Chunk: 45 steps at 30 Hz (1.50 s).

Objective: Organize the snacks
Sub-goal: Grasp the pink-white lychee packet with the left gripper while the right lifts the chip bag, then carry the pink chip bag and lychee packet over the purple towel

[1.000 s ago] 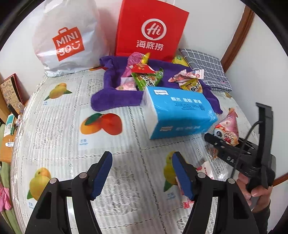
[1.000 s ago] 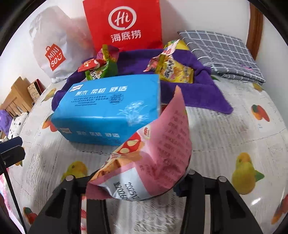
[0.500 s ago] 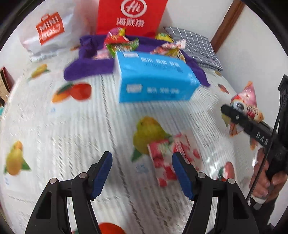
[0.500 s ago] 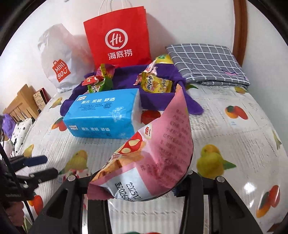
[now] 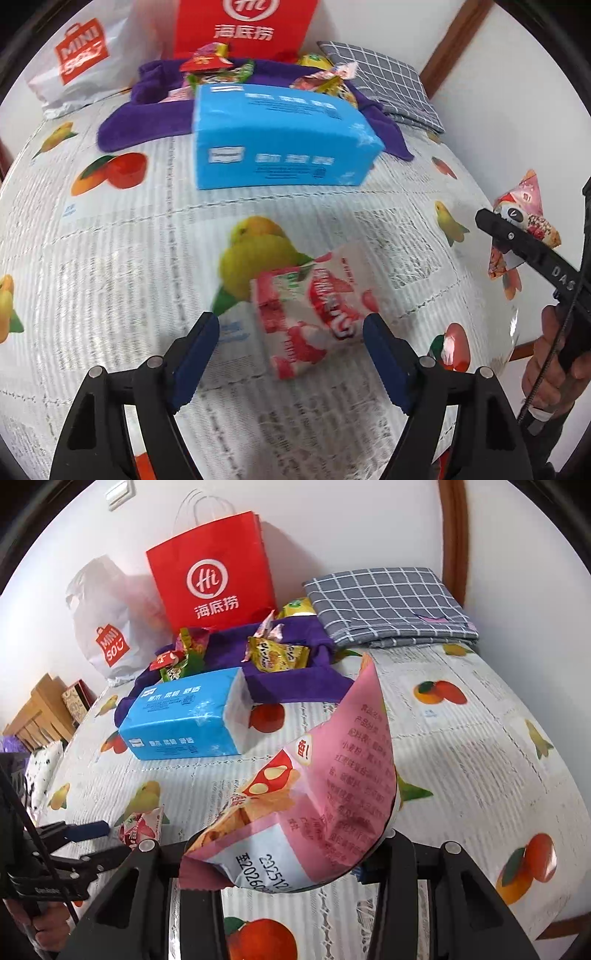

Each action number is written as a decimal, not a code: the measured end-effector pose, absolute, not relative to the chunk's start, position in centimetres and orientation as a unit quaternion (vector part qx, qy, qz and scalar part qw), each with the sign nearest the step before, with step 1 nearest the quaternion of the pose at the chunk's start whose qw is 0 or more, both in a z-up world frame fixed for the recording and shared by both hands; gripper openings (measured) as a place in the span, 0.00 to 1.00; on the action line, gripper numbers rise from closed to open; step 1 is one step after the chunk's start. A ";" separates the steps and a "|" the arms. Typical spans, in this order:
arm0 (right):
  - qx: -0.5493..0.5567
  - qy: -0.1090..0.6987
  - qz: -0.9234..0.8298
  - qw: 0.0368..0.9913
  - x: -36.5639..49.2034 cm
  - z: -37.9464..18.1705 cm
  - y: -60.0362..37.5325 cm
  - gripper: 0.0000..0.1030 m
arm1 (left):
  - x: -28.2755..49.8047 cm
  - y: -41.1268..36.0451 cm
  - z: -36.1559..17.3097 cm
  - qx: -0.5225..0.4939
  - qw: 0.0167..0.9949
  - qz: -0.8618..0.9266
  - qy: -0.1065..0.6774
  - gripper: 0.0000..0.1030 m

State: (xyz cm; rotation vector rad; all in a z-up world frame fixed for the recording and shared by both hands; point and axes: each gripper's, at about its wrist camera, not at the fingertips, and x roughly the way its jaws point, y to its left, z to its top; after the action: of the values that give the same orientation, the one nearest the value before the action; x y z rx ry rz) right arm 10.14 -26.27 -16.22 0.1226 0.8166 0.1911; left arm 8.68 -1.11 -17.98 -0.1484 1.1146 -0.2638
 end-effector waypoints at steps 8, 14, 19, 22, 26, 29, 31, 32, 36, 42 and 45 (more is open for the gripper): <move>0.071 0.404 0.089 0.908 10.0 -16.4 -27.5 0.40 | 9.4 -3.6 -18.4 -0.030 0.851 -0.100 0.514 0.71; 0.063 0.414 0.087 0.904 9.8 -17.0 -27.5 0.40 | 9.8 -4.1 -18.3 -0.005 0.863 -0.088 0.498 0.47; 0.062 0.419 0.086 0.902 9.9 -17.1 -27.2 0.40 | 9.9 -3.4 -18.1 -0.024 0.860 -0.105 0.499 0.37; 0.059 0.419 0.088 0.902 9.9 -16.9 -26.8 0.40 | 9.8 -3.0 -17.9 -0.027 0.859 -0.109 0.500 0.35; 0.053 0.416 0.092 0.903 10.0 -16.3 -25.9 0.40 | 9.8 -2.3 -17.4 -0.031 0.860 -0.113 0.497 0.32; 0.052 0.415 0.094 0.903 10.3 -15.8 -25.2 0.40 | 10.0 -1.7 -16.7 -0.035 0.862 -0.116 0.492 0.31; 0.052 0.413 0.096 0.904 10.5 -15.4 -24.9 0.40 | 10.1 -1.2 -16.1 -0.039 0.865 -0.119 0.486 0.29; 0.052 0.412 0.097 0.905 10.6 -15.2 -24.7 0.40 | 10.2 -1.0 -15.8 -0.041 0.867 -0.121 0.482 0.29; 0.050 0.406 0.102 0.907 10.9 -14.3 -23.9 0.40 | 10.5 -0.4 -14.8 -0.044 0.871 -0.125 0.473 0.24; 0.045 0.404 0.105 0.908 11.3 -13.6 -22.8 0.40 | 11.1 0.4 -14.6 -0.048 0.871 -0.126 0.472 0.22; 0.043 0.404 0.105 0.908 11.5 -13.6 -22.5 0.40 | 11.3 1.0 -15.0 -0.055 0.869 -0.123 0.475 0.20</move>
State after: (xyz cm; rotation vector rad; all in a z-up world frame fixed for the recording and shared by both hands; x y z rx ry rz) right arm 11.49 -22.48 -13.58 0.0885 0.8346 0.2158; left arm 11.29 0.98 -14.98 -0.1148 0.9947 -0.2583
